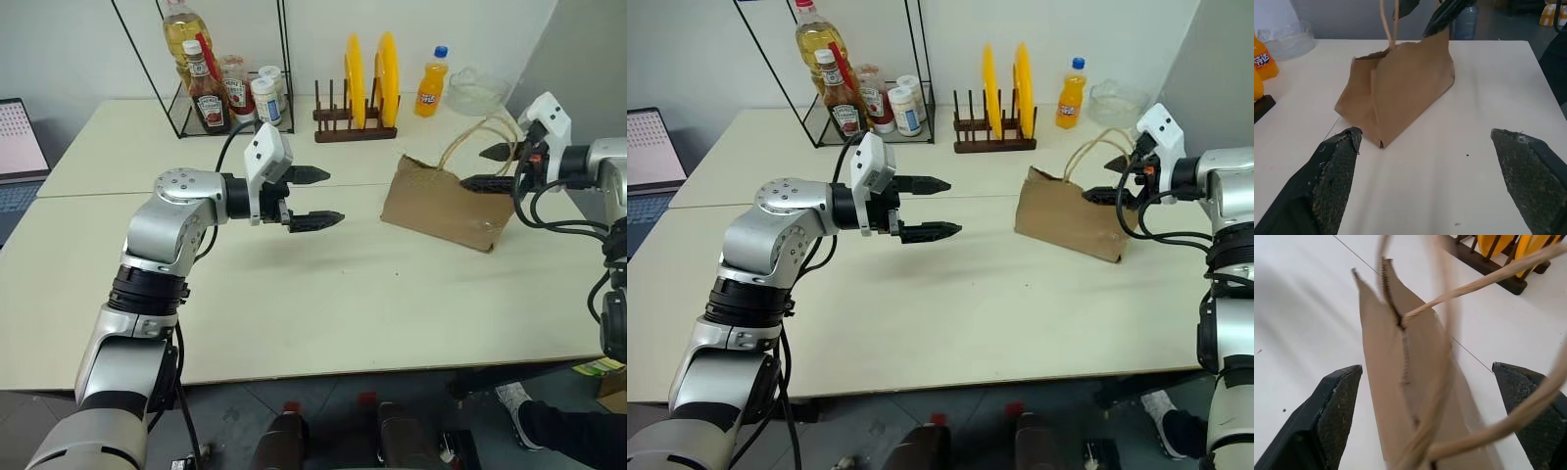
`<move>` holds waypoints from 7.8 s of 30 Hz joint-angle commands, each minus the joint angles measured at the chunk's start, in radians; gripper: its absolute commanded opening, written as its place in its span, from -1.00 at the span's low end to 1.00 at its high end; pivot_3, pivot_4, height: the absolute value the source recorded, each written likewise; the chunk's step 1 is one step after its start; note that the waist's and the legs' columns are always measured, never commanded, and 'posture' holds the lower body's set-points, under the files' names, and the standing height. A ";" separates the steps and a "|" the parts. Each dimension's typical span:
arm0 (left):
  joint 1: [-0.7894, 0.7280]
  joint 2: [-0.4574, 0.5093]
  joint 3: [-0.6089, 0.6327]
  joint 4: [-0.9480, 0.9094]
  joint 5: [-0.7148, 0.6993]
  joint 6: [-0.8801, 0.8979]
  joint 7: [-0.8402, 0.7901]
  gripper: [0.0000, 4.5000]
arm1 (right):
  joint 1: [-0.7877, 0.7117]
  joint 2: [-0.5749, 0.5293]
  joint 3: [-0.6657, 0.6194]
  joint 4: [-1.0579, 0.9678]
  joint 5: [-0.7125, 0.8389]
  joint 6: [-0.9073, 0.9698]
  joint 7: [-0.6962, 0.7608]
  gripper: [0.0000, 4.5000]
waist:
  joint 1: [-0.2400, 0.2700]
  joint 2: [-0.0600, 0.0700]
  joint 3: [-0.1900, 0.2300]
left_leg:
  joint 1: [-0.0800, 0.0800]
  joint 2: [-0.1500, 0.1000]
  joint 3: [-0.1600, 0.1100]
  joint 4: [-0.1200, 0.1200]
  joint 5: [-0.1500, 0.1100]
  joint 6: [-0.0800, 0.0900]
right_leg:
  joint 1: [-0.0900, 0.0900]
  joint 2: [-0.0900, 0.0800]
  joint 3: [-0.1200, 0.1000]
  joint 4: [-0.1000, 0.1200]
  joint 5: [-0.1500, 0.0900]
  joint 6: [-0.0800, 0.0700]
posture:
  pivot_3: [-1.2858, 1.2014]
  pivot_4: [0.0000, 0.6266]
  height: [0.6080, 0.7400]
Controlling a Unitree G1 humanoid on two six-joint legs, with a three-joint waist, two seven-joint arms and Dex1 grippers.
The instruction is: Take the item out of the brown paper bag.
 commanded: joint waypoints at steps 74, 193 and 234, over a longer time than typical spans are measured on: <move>0.751 0.176 0.583 -0.796 -0.343 0.425 0.473 1.00 | -0.262 0.594 0.134 0.503 -0.214 -0.607 -0.202 -0.99 | -0.019 0.000 0.000 | 0.001 0.005 -0.003 -0.001 0.000 0.000 | -0.001 0.000 0.001 0.000 0.003 -0.004 | 0.03 -0.52 1.00; 0.205 -0.066 0.031 -0.093 -0.061 0.040 0.103 -1.00 | 0.945 0.089 0.220 -0.886 -0.376 -1.090 -0.673 1.00 | 0.012 0.000 -0.001 | 0.002 0.001 -0.001 0.000 0.003 0.003 | 0.003 0.002 -0.001 0.000 0.006 -0.002 | 0.03 -0.52 1.00; 0.268 -0.043 0.004 -0.122 -0.024 0.030 0.100 -1.00 | 0.580 0.322 0.562 -0.485 -1.084 -1.241 -1.041 1.00 | 0.004 -0.007 -0.011 | 0.027 0.005 -0.001 -0.005 0.003 0.003 | 0.023 0.008 0.001 -0.001 0.005 -0.004 | 0.03 -0.52 1.00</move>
